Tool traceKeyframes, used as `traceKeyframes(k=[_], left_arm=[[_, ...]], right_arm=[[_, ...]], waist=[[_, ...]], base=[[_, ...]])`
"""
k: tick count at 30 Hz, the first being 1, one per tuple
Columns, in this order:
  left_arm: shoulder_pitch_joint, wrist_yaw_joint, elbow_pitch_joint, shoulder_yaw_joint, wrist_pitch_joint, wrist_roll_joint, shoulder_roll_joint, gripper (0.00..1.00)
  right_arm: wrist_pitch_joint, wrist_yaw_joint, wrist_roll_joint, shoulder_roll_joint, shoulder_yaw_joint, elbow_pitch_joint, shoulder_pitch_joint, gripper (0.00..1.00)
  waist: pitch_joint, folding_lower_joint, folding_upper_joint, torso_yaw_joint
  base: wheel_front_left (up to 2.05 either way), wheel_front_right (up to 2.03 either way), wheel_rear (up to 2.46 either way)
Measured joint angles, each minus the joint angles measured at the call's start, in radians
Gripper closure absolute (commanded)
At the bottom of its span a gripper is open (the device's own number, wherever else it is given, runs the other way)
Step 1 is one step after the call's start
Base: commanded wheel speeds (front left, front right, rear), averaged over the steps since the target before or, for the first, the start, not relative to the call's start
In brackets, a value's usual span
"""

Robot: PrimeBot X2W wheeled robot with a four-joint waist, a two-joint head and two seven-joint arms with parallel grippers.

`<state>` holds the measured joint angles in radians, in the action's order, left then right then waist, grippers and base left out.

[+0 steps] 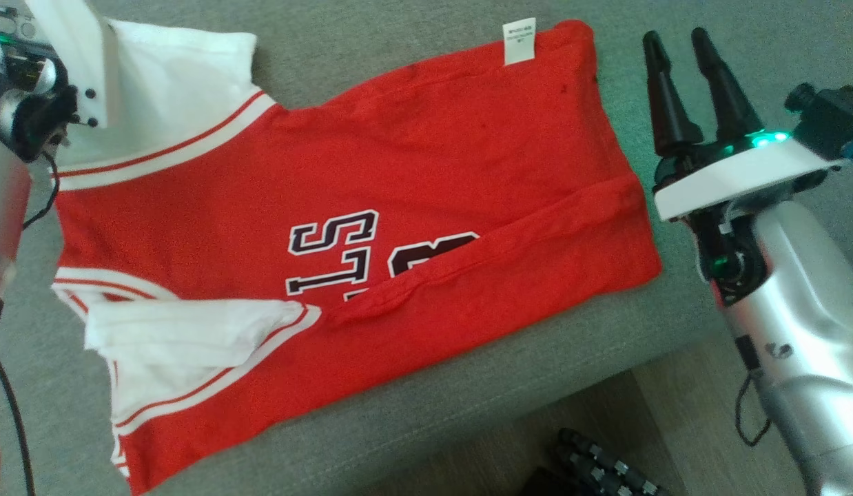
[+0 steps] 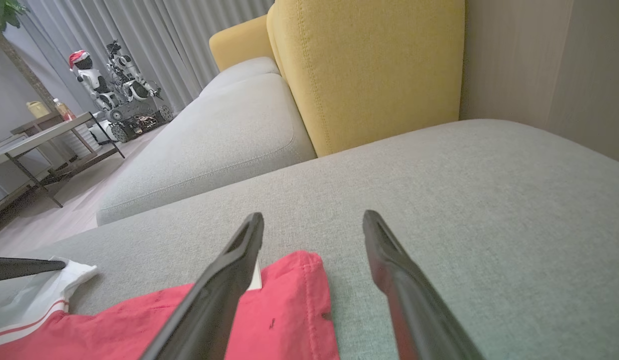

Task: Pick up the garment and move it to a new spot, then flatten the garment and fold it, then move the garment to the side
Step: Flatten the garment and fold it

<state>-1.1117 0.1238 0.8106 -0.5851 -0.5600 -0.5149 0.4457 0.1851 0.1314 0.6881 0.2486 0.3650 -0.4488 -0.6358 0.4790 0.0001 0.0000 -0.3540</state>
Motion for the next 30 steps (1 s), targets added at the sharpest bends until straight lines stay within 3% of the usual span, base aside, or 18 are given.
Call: traceKeyframes(k=[7,17,23,30], left_arm=[[0.053,0.001,-0.080,-0.021,0.135,-0.009,-0.019,1.00],[0.195,-0.019,-0.270,-0.019,0.290,-0.035,-0.042,1.00],[0.289,-0.036,-0.421,-0.030,0.307,-0.056,-0.052,1.00],[0.334,-0.047,-0.520,-0.051,0.288,-0.060,-0.052,1.00]], right_arm=[[-0.027,0.000,-0.006,0.068,0.016,-0.040,-0.052,0.00],[-0.218,0.000,0.003,0.188,0.122,-0.148,-0.117,0.00],[-0.319,0.000,0.025,0.260,0.195,-0.256,-0.162,0.00],[-0.360,0.000,0.044,0.268,0.236,-0.349,-0.199,0.00]], waist=[[-0.029,0.0000,0.0000,0.063],[-0.072,0.0000,0.0000,0.204],[-0.094,0.0000,0.0000,0.296],[-0.096,0.0000,0.0000,0.332]], base=[[0.00,0.00,0.00],[0.00,0.00,0.00],[0.00,0.00,0.00],[0.00,0.00,0.00]])
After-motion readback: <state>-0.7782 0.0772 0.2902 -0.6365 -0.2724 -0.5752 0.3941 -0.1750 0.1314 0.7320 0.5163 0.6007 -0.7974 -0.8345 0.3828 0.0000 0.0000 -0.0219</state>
